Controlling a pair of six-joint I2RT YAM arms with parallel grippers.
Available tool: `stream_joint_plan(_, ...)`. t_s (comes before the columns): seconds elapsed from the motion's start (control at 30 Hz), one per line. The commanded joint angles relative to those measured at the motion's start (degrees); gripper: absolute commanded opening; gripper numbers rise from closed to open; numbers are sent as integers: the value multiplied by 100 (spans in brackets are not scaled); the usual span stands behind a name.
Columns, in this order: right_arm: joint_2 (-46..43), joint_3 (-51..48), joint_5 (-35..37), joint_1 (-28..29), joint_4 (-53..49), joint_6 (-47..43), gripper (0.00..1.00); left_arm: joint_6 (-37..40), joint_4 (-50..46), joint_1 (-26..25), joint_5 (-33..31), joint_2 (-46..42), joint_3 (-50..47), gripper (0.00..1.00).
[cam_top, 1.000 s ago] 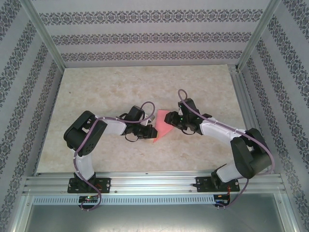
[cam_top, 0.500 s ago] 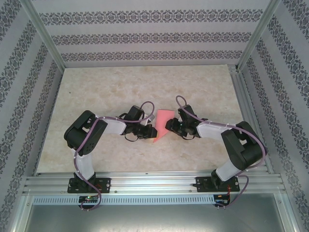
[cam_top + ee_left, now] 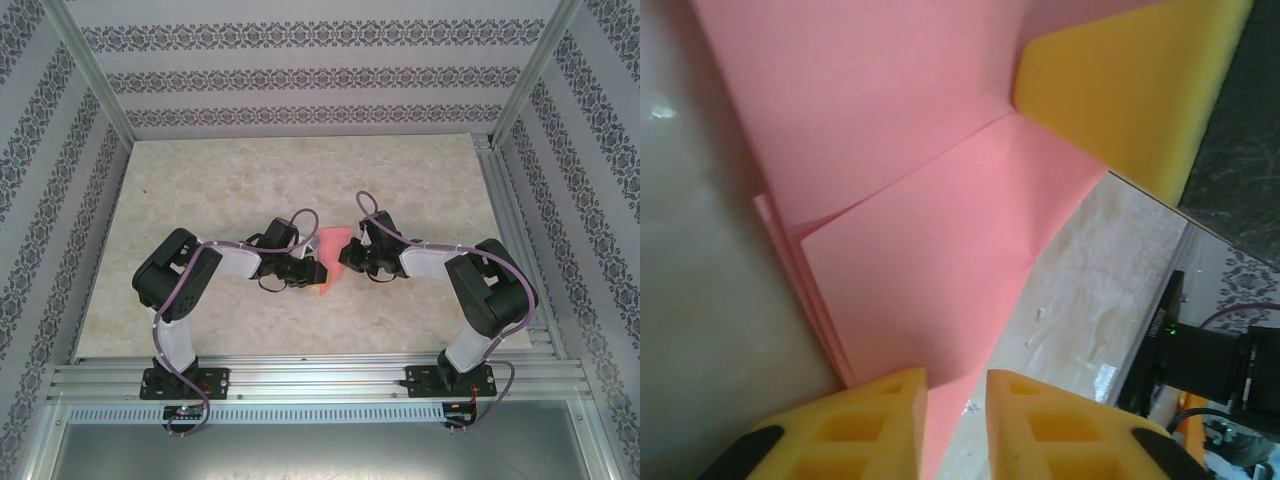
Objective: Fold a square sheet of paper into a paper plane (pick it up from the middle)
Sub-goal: Fold the wing for the fifth time at the center of the table.
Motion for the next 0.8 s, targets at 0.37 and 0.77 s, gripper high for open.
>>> stream_joint_plan(0.37,611,1210,-639,-10,-1477,-1848,4,-723,325,838,-328,-567,461,36)
stream_joint_plan(0.77,809,1511,-624,-3,-1698,-2029,4,-787,296,862,-91,249,1032,34)
